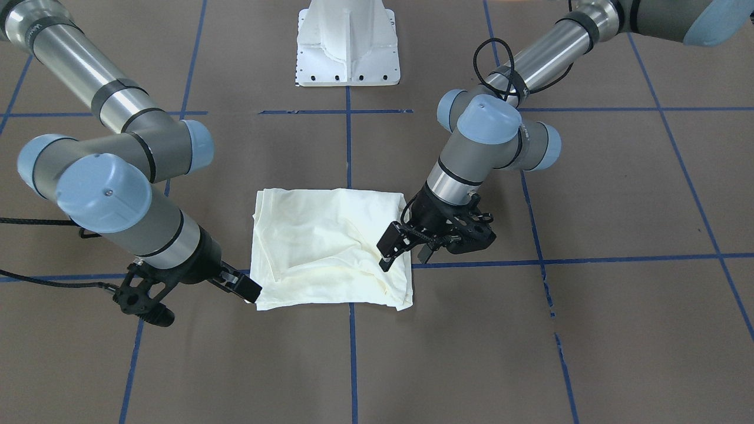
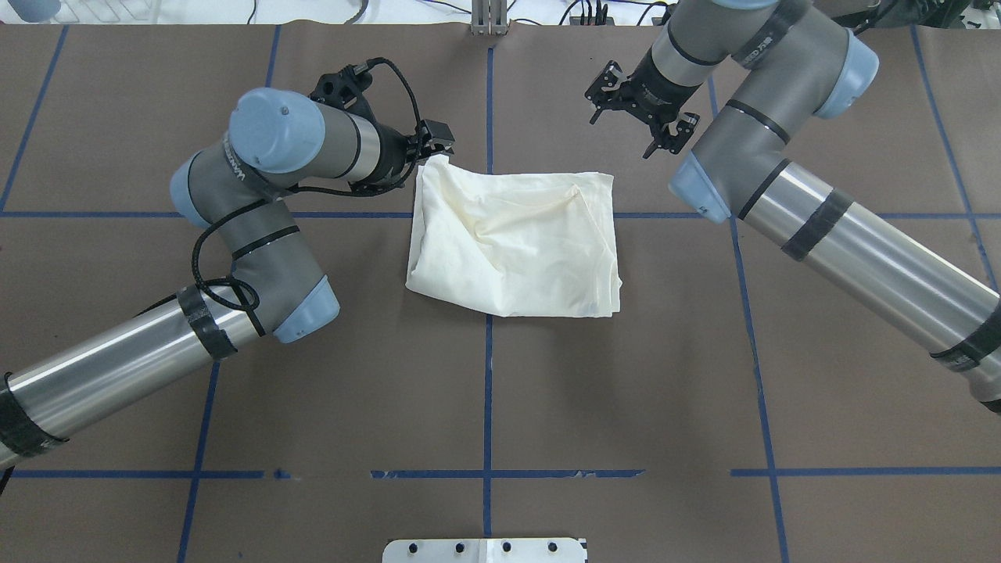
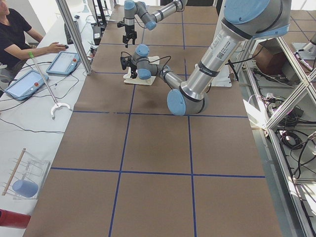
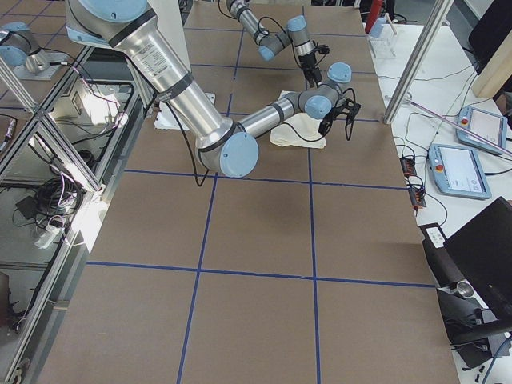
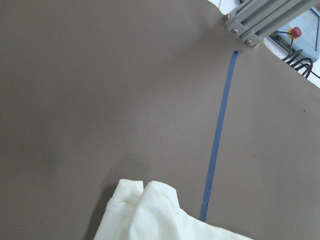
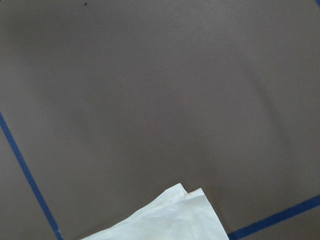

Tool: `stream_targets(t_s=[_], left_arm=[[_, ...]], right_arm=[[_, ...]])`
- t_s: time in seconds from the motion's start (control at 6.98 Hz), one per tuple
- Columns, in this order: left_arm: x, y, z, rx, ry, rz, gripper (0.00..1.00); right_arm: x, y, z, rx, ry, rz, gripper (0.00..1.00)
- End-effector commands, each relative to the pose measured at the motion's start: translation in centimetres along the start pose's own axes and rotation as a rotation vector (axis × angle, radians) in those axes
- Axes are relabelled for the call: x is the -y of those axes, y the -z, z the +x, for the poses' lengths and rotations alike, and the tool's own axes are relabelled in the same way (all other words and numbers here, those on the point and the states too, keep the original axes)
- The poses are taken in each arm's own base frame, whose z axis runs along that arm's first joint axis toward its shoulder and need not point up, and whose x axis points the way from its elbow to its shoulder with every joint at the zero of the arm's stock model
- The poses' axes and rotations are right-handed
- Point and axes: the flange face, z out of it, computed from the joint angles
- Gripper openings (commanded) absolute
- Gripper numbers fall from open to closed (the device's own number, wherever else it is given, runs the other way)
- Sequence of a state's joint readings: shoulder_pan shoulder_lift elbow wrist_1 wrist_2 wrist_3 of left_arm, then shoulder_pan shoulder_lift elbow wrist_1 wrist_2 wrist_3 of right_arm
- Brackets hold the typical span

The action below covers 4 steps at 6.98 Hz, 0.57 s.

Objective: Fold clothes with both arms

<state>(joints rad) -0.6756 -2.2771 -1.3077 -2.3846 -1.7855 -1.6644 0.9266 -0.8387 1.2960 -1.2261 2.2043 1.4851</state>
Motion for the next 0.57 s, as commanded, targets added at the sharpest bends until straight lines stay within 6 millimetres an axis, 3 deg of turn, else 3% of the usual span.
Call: stream_targets(t_s=[0.0,0.14,0.29,0.43], left_arm=[[-5.4,-0.9,-0.6,-0.032,0.097,-0.086,1.00],[-7.1,2.4,0.6,-0.063,0.096,-0.213,1.00],[-7.8,5.5,-1.0,-0.077,0.117,-0.276,1.00],[-8.0,6.2,-0.9,-0.087,0.119,-0.277,1.00]], right_arm=[[0.7,2.0,0.9,0.022,0.027,0.020,1.00],[0.9,2.5,0.8,0.028,0.027,0.024,1.00],[0.9,2.7,0.8,0.032,0.029,0.025,1.00],[0.9,2.6,0.8,0.030,0.029,0.025,1.00]])
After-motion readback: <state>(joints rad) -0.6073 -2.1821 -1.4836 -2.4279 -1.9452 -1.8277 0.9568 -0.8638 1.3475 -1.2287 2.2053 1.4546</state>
